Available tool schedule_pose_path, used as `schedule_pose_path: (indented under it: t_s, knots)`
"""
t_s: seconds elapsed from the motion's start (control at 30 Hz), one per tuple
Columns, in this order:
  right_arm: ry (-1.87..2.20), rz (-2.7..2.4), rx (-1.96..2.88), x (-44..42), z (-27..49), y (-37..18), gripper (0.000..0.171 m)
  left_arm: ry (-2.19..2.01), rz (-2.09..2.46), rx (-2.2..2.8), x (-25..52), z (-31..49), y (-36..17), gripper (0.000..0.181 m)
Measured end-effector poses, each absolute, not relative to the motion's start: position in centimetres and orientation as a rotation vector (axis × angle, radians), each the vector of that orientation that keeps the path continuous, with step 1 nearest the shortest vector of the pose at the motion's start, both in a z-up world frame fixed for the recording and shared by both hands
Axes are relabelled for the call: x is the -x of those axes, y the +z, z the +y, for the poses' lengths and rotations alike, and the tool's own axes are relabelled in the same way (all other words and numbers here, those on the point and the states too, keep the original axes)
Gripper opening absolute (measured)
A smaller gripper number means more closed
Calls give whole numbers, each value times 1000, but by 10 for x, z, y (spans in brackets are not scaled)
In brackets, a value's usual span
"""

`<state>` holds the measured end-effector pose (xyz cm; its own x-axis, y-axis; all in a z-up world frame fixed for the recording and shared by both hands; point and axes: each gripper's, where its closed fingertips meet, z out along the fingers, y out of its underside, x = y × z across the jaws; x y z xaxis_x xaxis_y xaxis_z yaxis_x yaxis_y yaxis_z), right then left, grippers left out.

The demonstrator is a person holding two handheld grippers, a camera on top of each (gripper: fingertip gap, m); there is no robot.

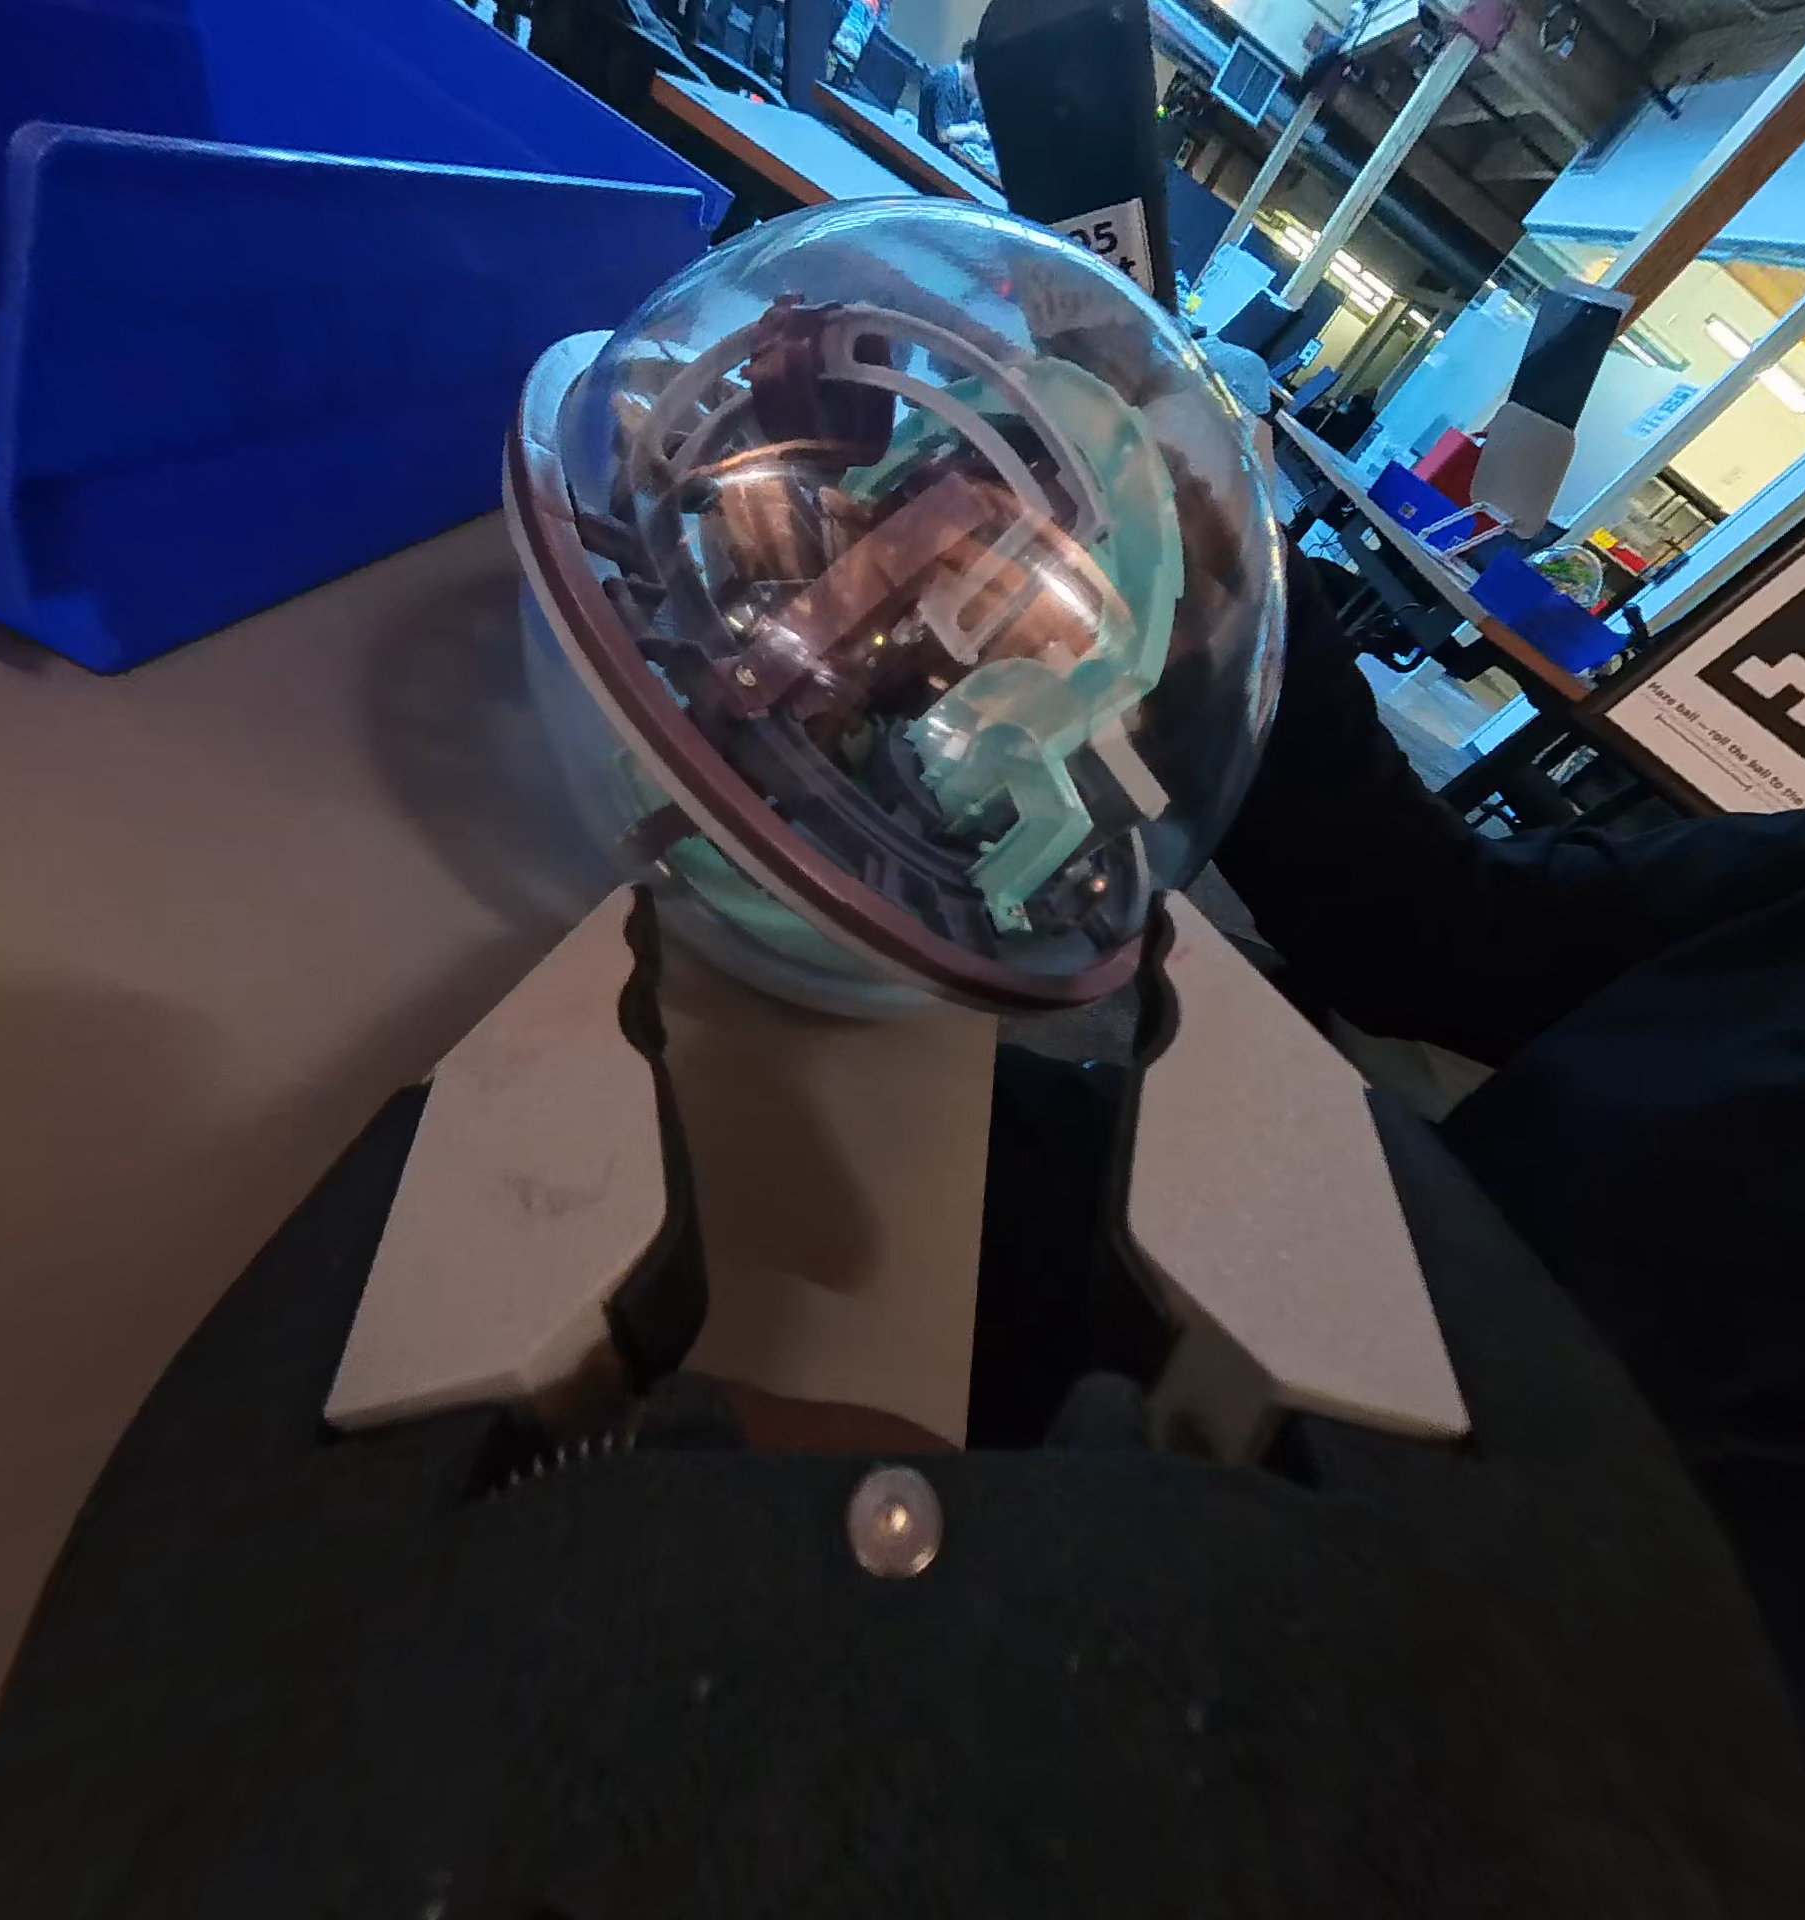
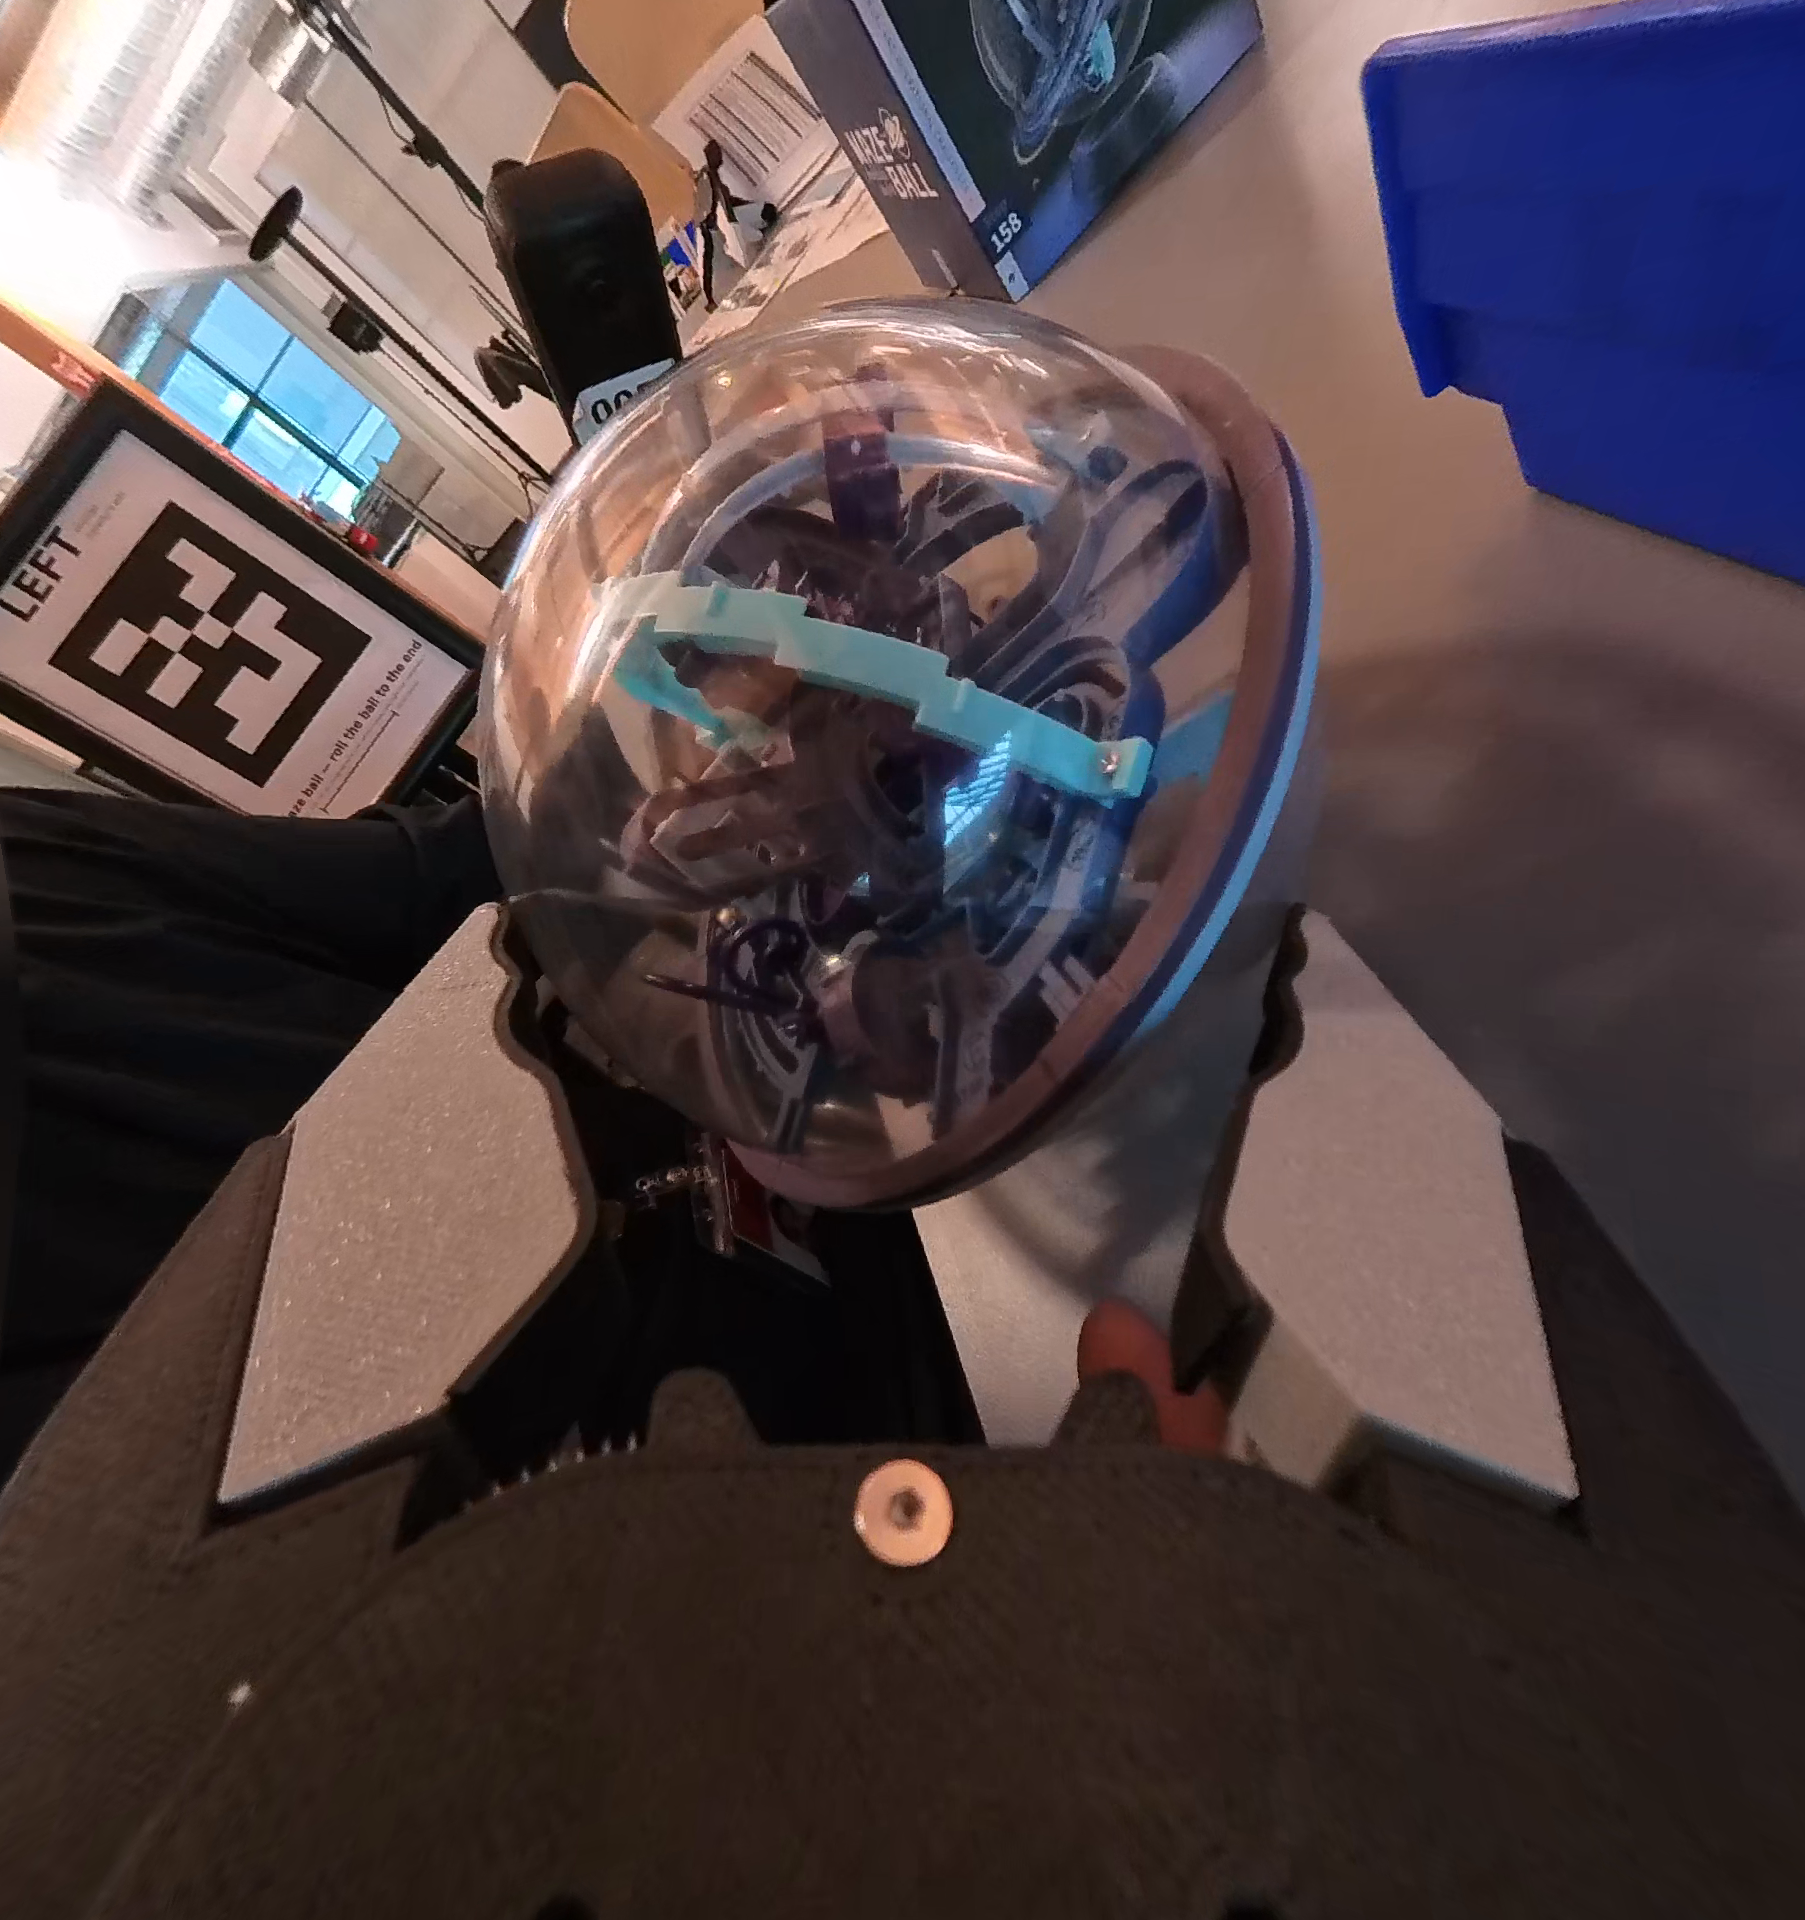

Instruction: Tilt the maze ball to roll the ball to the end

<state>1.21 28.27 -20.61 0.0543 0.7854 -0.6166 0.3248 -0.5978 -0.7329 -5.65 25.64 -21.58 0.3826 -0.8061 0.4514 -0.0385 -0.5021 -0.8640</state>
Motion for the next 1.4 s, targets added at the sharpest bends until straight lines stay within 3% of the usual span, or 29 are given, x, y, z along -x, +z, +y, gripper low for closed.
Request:
schedule_pose_path:
  t_s: [1.4]
  knots:
    - [1591,-1124,1991,-9,276,-214,135,-1144,724,1783,65,261,-202,86]
